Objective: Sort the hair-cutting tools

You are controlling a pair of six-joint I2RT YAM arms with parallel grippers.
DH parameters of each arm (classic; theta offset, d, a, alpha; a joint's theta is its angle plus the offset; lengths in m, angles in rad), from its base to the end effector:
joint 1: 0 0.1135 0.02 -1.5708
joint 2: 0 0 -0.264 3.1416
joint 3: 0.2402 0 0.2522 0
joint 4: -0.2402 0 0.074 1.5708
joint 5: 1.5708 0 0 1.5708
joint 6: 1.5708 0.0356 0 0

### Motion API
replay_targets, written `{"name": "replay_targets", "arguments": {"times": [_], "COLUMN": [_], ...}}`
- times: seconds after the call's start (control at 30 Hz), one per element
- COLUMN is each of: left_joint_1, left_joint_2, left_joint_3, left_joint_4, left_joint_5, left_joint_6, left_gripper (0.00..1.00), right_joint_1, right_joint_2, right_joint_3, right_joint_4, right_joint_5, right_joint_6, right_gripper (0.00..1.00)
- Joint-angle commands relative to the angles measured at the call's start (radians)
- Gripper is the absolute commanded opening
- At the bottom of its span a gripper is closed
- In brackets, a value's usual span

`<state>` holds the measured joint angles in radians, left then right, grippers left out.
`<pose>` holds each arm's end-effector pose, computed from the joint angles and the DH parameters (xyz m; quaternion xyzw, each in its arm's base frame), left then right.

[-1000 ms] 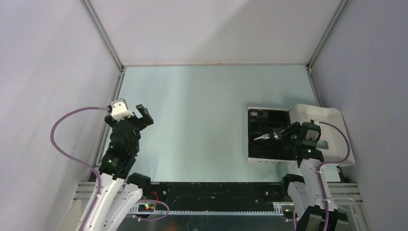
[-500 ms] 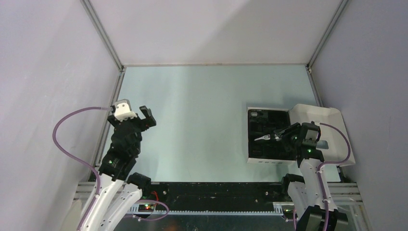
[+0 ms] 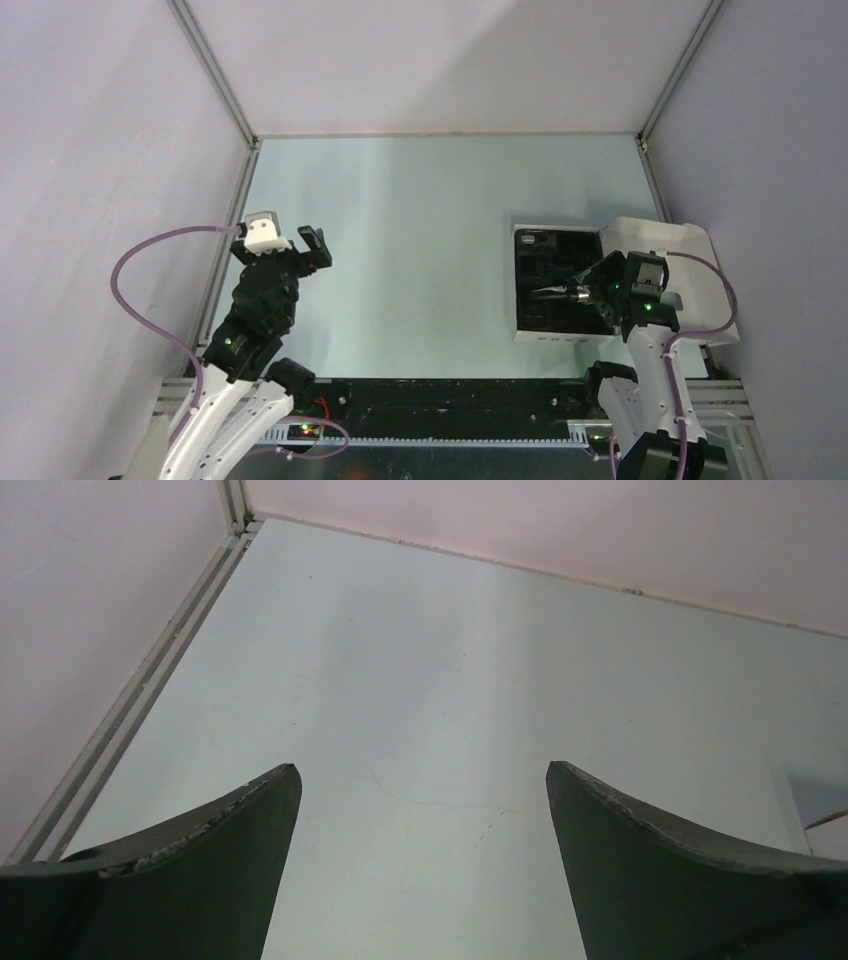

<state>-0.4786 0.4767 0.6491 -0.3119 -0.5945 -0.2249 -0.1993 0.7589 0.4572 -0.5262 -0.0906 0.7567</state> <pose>0.1148 -0.0371 0.3214 -0.0993 0.7401 -0.0086 0.6651 0.1518 -0.0274 0.1990 0.4136 0.8341 0.1403 0.3370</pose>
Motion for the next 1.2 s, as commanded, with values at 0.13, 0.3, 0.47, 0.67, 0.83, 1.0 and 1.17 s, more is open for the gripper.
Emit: {"name": "replay_targets", "arguments": {"times": [0.13, 0.3, 0.47, 0.67, 0.83, 1.0, 1.17], "left_joint_1": [-0.086, -0.094, -0.099, -0.102, -0.103, -0.103, -0.103], "left_joint_2": [-0.045, -0.067, -0.080, -0.089, -0.092, -0.092, -0.090], "left_joint_3": [-0.018, -0.022, -0.024, -0.025, -0.026, -0.026, -0.027], "left_joint_4": [0.044, 0.043, 0.043, 0.038, 0.039, 0.039, 0.038], "left_joint_5": [-0.094, -0.108, -0.108, -0.108, -0.108, -0.106, -0.105], "left_joint_6": [0.026, 0.028, 0.030, 0.031, 0.032, 0.033, 0.033], "left_gripper": [1.00, 1.00, 1.00, 1.00, 1.00, 1.00, 1.00], "right_joint_1": [0.047, 0.155, 0.194, 0.196, 0.175, 0.120, 0.041], "right_joint_2": [0.003, 0.029, 0.048, 0.123, 0.133, 0.143, 0.119], "right_joint_3": [0.167, 0.248, 0.314, 0.292, 0.205, 0.119, 0.029], "right_joint_4": [-0.226, -0.312, -0.342, -0.266, -0.182, -0.130, -0.090], "right_joint_5": [0.174, 0.274, 0.333, 0.282, 0.249, 0.215, 0.120], "right_joint_6": [-0.115, -0.116, -0.115, -0.097, -0.070, -0.035, 0.006], "right_gripper": [0.79, 0.67, 0.51, 0.37, 0.32, 0.27, 0.26]}}
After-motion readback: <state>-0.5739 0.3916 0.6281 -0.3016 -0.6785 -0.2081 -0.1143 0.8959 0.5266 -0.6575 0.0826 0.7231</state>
